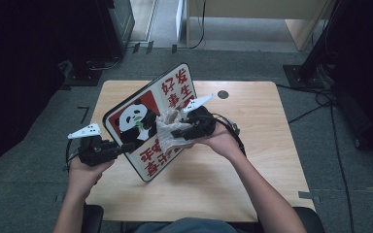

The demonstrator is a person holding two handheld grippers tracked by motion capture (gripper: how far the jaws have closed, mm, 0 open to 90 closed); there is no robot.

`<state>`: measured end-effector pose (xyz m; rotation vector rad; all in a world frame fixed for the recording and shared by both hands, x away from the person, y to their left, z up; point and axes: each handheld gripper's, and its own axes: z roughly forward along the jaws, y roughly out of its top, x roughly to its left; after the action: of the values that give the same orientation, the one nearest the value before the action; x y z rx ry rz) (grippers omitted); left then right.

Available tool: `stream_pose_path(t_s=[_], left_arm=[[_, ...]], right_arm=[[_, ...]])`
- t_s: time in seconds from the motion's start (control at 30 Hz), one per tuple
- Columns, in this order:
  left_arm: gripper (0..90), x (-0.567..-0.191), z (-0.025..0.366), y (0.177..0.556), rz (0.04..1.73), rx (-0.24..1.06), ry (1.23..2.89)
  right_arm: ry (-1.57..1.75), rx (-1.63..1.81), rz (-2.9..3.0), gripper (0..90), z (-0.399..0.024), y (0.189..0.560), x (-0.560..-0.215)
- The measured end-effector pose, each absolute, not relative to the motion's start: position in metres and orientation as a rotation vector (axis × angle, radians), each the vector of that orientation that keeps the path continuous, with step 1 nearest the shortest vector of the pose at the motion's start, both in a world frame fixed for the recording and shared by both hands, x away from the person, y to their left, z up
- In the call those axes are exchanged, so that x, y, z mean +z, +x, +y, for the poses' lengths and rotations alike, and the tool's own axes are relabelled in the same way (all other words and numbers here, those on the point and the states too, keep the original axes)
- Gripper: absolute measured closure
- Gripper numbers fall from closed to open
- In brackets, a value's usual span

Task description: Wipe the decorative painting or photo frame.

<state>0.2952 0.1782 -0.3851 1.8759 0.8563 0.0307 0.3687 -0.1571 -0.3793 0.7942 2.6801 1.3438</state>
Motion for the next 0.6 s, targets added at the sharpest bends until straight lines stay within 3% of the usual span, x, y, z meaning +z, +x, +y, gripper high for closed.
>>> stream_pose_path(t_s=[0.6], left_arm=[[75.2,-0.385,0.178,0.295,0.858,0.029,1.874]], right_arm=[[0.631,1.356,2.632,56.6,-0.123,0.37,-0.288]])
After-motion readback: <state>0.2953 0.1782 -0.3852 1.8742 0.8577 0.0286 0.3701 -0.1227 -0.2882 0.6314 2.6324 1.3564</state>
